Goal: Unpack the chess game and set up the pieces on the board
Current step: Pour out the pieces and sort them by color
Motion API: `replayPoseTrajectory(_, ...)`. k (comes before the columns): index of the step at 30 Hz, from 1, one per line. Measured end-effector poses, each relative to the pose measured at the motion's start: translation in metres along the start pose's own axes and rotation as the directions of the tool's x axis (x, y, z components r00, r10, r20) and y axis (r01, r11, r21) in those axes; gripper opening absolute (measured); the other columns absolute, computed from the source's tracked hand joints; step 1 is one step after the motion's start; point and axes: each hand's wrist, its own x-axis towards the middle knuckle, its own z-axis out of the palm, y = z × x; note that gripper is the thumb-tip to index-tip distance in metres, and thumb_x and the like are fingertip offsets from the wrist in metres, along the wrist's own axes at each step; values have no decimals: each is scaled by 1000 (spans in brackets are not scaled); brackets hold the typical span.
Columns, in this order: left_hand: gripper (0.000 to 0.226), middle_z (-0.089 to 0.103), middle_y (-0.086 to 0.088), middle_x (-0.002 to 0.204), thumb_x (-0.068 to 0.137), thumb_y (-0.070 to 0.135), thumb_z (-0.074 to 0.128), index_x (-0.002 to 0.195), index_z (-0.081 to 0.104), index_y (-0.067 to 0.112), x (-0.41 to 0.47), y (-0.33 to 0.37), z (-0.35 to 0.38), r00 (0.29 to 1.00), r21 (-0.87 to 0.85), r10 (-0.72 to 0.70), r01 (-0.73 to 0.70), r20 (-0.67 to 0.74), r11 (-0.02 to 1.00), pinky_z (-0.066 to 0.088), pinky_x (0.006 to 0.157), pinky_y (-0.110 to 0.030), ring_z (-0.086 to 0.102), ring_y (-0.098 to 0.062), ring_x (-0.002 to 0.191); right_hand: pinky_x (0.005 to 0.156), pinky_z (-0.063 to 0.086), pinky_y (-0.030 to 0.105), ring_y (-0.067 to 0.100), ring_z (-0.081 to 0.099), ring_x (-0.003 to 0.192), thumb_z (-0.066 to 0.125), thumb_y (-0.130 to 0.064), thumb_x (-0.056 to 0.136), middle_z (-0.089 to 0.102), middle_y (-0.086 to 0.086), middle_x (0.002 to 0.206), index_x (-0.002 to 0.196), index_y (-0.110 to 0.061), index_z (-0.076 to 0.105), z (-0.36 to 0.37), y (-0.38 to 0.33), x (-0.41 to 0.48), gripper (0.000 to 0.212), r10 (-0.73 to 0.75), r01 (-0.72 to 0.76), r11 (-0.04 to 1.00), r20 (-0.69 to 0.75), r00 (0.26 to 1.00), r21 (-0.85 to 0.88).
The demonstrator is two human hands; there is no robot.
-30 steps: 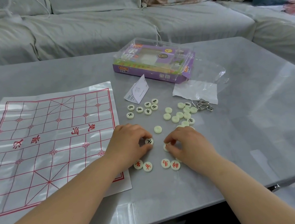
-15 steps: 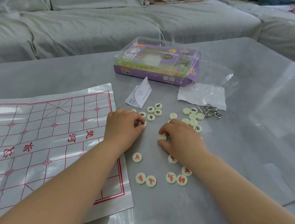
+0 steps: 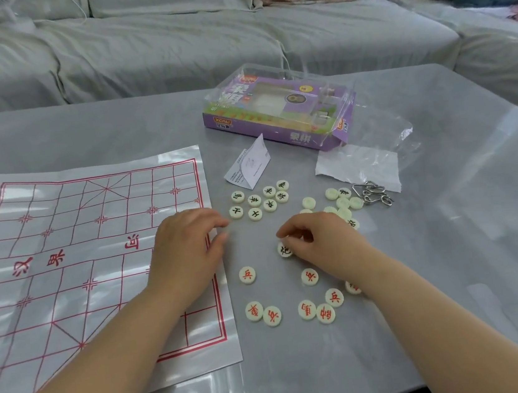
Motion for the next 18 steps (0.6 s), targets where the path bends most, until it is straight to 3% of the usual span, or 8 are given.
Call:
replayPoseTrajectory(2,30,57,-7,125,89,20,53,117,59,11,-9,-2,-1,998,55,-33,30,50,998,30,102,-38,48,-27,118,56,30,12,-3,40,60,53,-20,87,46,-19,69,98,-20,64,2,1,0,16,-7,7,1000,2,1000,-30)
replayPoseTrajectory(6,43,42,-1,140,91,25,48,133,42,15,-20,-6,-4,987,80,-95,85,130,993,20,109,-29,35,-19,129,68,32,20,5,42,81,50,-19,90,59,-4,104,105,-17,63,1,-2,-3,20,-6,5,999,-33,999,-35)
replayPoseTrajectory(10,41,41,1,141,93,26,45,132,44,15,-22,-6,-10,983,89,-82,68,163,994,23,107,-28,35,-17,130,84,35,22,13,45,110,49,-23,91,60,-2,113,111,-18,63,1,-5,-11,25,-45,47,989,16,999,-137)
replayPoseTrajectory(15,37,52,-8,130,91,27,48,122,55,8,-27,-4,-9,989,94,-71,60,126,994,31,102,-37,46,-28,121,90,35,24,17,46,109,53,-28,89,59,1,111,114,-19,61,2,-9,-21,28,-122,135,972,78,989,-194)
replayPoseTrajectory(18,46,58,-11,122,81,32,42,114,61,6,-26,-3,-5,993,81,-42,33,109,996,37,95,-40,53,-32,112,89,33,22,16,45,111,55,-25,87,56,1,114,117,-19,59,2,-6,-19,31,-123,139,968,88,988,-207)
